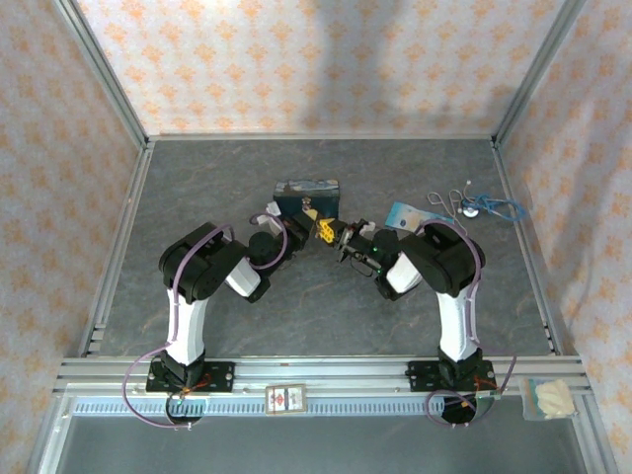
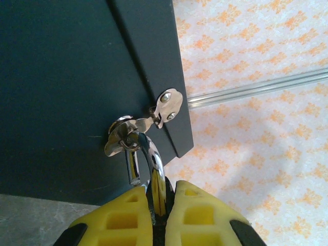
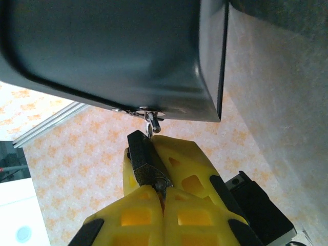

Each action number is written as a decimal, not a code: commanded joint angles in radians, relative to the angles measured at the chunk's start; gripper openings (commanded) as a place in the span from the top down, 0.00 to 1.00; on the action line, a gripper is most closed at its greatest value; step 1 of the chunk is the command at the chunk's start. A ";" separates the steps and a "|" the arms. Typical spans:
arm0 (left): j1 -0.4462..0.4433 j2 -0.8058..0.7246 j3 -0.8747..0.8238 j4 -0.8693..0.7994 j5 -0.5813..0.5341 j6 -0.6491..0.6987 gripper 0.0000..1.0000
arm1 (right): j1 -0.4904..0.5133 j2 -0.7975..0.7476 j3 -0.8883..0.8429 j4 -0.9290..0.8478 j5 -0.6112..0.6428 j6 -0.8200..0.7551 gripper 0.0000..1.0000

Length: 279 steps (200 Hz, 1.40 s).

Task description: Unlock a padlock with a key

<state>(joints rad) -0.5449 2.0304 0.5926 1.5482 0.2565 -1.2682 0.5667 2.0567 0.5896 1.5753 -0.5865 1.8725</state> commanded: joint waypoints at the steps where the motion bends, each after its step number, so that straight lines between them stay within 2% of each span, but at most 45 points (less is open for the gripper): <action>1: -0.063 -0.002 0.021 0.290 0.259 0.070 1.00 | 0.030 0.034 0.035 0.276 0.040 0.468 1.00; 34: -0.057 -0.006 0.006 0.290 0.238 0.052 1.00 | 0.027 0.034 0.037 0.260 0.026 0.383 1.00; 57: -0.043 -0.001 -0.008 0.290 0.210 0.008 1.00 | 0.014 0.014 0.028 0.193 0.009 0.244 1.00; 89: -0.028 -0.005 -0.032 0.290 0.162 -0.037 1.00 | 0.000 -0.069 0.007 0.005 0.013 -0.037 0.83; 114: -0.023 0.005 -0.035 0.285 0.148 -0.070 1.00 | -0.007 -0.169 0.014 -0.239 0.020 -0.271 0.70; 146: -0.020 0.006 -0.040 0.275 0.128 -0.110 1.00 | -0.014 -0.295 0.020 -0.565 0.075 -0.536 0.60; 197: -0.020 -0.071 -0.055 0.025 0.082 -0.083 1.00 | -0.014 -0.460 0.031 -0.939 0.192 -0.867 0.48; 220: -0.021 -0.069 -0.054 -0.019 0.072 -0.088 1.00 | -0.010 -0.524 0.039 -1.102 0.324 -1.017 0.44; 254: -0.034 -0.095 -0.050 -0.141 0.047 -0.063 1.00 | -0.004 -0.577 0.038 -1.212 0.437 -1.160 0.42; 279: -0.056 -0.161 -0.044 -0.386 -0.008 0.021 1.00 | 0.006 -0.614 0.031 -1.246 0.483 -1.219 0.42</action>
<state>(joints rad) -0.5785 1.9614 0.5392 1.3464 0.3119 -1.3407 0.5602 1.4899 0.6048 0.4252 -0.2134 0.7864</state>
